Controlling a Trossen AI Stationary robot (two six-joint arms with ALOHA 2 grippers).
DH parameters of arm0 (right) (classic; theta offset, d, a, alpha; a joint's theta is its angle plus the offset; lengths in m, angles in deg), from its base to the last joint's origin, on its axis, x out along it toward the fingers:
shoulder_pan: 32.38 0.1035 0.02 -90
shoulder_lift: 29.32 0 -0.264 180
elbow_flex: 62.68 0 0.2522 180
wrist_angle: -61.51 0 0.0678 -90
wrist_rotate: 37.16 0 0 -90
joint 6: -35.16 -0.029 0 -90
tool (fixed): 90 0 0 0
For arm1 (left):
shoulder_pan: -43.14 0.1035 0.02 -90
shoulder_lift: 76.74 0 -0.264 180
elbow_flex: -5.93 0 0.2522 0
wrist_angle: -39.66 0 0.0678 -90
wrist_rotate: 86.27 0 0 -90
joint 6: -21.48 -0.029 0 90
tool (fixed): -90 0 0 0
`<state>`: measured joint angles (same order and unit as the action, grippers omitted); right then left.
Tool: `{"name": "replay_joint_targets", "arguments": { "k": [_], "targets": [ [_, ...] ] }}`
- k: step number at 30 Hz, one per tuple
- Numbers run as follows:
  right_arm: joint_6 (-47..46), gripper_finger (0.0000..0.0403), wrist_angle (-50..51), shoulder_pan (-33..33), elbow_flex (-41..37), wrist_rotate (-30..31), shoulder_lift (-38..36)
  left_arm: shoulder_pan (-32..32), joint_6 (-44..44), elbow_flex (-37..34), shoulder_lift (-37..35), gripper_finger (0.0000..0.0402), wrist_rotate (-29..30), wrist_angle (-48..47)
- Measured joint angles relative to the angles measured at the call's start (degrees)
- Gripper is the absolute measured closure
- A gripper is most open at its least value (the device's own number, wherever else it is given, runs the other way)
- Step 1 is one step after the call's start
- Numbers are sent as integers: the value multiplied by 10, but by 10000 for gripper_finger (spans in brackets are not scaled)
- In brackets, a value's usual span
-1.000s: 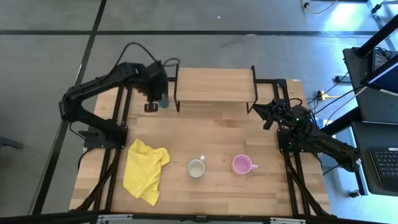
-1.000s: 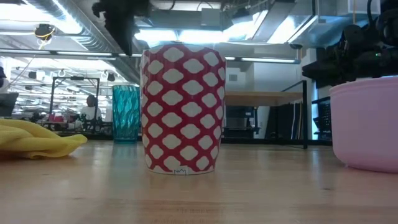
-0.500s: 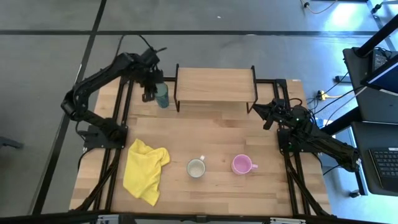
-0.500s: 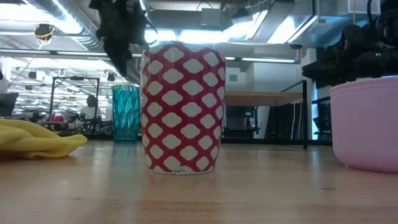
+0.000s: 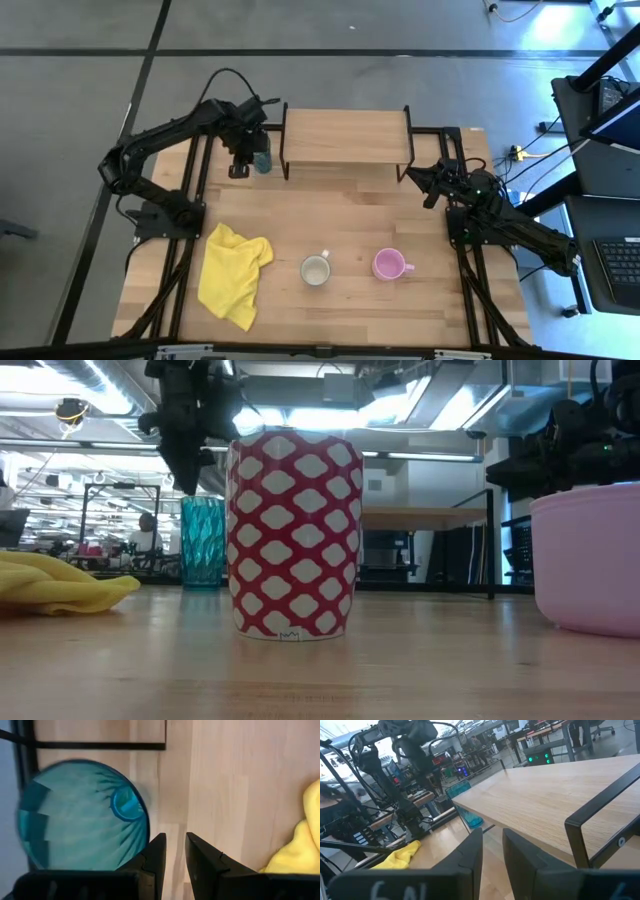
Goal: Stack small to large cups/mugs on shelf
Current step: Put the blue cup on the shelf
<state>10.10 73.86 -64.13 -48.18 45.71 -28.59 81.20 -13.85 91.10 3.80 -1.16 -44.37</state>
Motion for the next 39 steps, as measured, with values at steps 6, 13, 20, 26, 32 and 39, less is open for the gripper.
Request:
{"name": "replay_joint_targets", "arguments": {
  "k": [6,13,20,26,32,39],
  "targets": [
    [0,326,0,0,0,0,0,-11,3,-27,0,335,7,49],
    [0,326,0,0,0,0,0,-29,28,3,1,335,16,29],
    [0,326,0,0,0,0,0,-41,27,73,0,335,30,-34],
    [0,326,0,0,0,0,0,-27,8,47,0,334,50,-4],
    [0,326,0,0,0,0,0,-27,9,5,0,310,48,29],
    [0,326,0,0,0,0,0,-26,21,-10,-1,297,69,73]
  ]
}}
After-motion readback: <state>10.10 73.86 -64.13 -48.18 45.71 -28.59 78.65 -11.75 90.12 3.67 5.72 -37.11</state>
